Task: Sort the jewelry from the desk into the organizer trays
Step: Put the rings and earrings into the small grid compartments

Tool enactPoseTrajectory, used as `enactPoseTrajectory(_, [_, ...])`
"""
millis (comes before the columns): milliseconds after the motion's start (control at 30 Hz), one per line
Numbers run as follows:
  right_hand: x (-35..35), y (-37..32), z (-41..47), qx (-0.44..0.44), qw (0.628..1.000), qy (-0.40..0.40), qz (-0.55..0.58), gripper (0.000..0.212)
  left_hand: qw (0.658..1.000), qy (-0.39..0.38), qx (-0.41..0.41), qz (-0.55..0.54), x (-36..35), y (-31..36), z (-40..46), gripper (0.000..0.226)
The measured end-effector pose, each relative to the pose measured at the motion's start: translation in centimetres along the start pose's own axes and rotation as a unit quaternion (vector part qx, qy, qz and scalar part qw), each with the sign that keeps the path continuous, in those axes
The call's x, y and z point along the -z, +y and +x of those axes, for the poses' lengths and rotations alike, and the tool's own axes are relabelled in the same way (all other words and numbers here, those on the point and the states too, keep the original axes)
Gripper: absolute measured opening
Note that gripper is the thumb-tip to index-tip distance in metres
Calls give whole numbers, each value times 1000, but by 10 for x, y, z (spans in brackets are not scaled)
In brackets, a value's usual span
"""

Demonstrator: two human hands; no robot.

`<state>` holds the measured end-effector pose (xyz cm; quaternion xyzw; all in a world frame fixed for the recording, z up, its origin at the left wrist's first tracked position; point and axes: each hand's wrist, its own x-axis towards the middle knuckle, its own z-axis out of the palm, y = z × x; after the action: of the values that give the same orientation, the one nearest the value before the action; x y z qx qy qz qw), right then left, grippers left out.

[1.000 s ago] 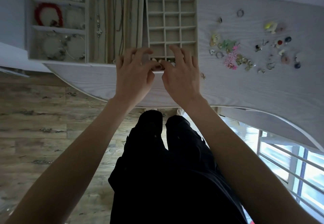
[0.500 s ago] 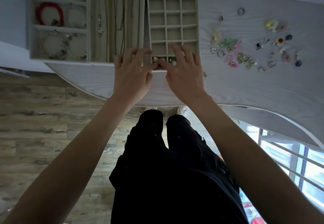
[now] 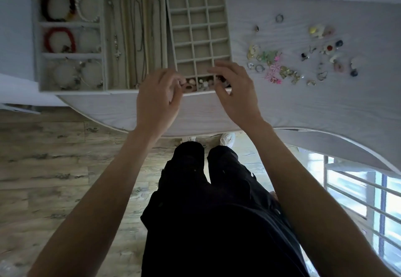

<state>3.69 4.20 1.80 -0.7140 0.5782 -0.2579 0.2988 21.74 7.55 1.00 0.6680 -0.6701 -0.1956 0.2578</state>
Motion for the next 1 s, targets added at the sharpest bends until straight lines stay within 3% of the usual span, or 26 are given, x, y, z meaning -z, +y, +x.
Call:
enactPoseTrajectory(67, [18, 7, -11, 1, 1000, 18, -14, 29, 998, -9, 22, -61, 0, 19, 3, 15])
enactPoseTrajectory(200, [56, 41, -40, 12, 993, 37, -109, 25, 986, -84, -21, -142, -20, 70, 16, 18])
enactPoseTrajectory(367, [117, 101, -61, -47, 986, 38, -156, 23, 959, -231, -116, -117, -79, 132, 50, 21])
enactPoseTrajectory(467, [151, 139, -57, -84, 980, 56, -171, 22, 951, -273, -113, -93, -120, 161, 78, 23])
enactPoseTrajectory(700, [195, 210, -19, -148, 969, 40, -195, 27, 963, -205, -175, 23, -204, 224, 120, 33])
enactPoseTrajectory(1000, [183, 231, 3, -179, 962, 33, -202, 24, 917, -210, -254, 224, -244, 257, 145, 32])
